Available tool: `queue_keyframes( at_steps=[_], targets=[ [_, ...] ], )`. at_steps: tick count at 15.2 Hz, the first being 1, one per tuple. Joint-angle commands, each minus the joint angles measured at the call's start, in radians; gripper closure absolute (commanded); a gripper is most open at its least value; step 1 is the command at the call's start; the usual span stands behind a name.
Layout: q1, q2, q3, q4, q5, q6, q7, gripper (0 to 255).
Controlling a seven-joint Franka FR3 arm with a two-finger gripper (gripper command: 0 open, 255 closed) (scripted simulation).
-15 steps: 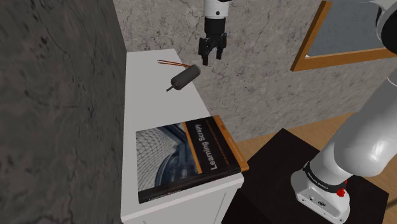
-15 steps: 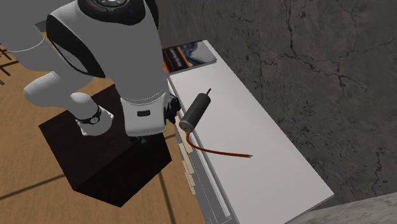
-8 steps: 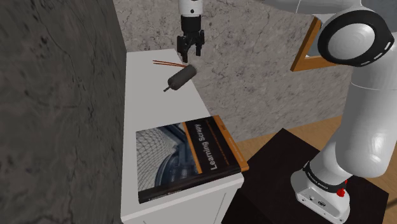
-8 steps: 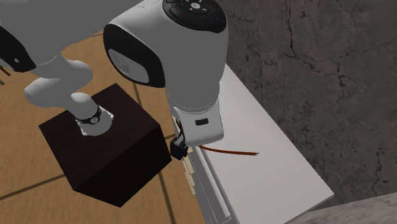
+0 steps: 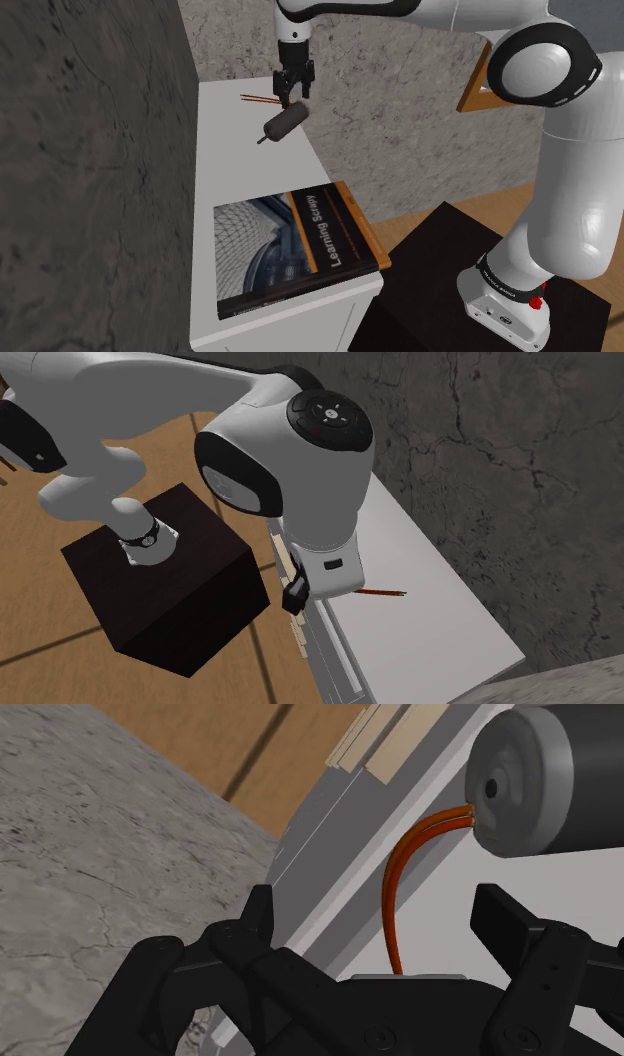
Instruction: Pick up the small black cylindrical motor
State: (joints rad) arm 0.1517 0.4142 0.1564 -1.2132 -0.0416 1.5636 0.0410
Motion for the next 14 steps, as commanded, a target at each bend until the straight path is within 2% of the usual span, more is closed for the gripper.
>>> queue_keyframes(
  at_steps=[1,2,3,6,10,12,14],
  targets=[
    [-0.001,-0.008,0.000,-0.030,0.001,0.022,0.000,0],
    [-0.001,-0.008,0.000,-0.030,0.001,0.022,0.000,0],
    [-0.001,-0.008,0.000,-0.030,0.001,0.022,0.001,255],
    [-0.002,-0.014,0.000,-0.041,0.002,0.028,0.000,255],
    [-0.001,0.006,-0.001,-0.003,-0.001,0.009,-0.001,255],
    [-0.001,-0.008,0.000,-0.030,0.001,0.022,0.000,255],
    [0.001,-0.001,0.001,0.008,0.000,-0.009,0.001,255]
  ],
)
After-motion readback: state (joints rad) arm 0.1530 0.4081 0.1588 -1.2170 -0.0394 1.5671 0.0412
